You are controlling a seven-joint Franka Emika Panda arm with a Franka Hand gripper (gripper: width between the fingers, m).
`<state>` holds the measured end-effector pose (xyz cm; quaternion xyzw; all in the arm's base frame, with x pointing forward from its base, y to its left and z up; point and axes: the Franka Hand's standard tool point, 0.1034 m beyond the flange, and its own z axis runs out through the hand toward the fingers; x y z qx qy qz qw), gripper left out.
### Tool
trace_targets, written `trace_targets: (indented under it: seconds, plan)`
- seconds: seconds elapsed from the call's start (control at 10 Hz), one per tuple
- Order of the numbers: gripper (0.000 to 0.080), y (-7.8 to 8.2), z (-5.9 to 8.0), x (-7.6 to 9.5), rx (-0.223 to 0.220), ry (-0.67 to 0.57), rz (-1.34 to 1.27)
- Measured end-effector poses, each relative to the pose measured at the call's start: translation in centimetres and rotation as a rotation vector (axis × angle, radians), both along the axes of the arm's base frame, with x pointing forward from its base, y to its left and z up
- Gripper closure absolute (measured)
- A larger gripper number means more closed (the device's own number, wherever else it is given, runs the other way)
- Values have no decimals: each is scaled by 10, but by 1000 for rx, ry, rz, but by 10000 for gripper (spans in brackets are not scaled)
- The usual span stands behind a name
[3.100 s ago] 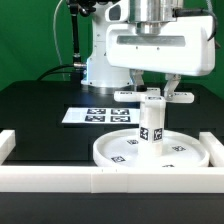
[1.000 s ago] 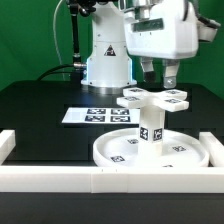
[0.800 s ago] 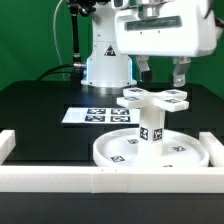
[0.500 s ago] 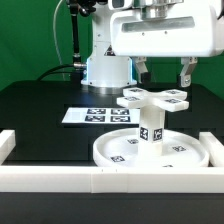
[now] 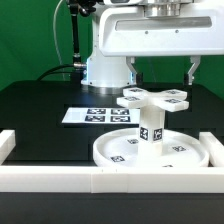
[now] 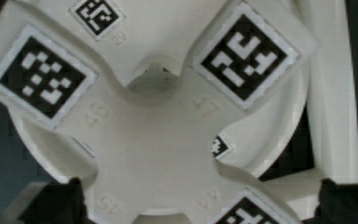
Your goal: Assemble round table
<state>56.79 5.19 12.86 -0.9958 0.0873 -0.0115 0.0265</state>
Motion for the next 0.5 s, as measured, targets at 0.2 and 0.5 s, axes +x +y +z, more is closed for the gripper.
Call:
trace_targets:
  seconds: [0.2,0.5]
  plan:
    - [151,0,-1,0,-6,5,152]
    - [151,-2,-2,1,-28,-10,396]
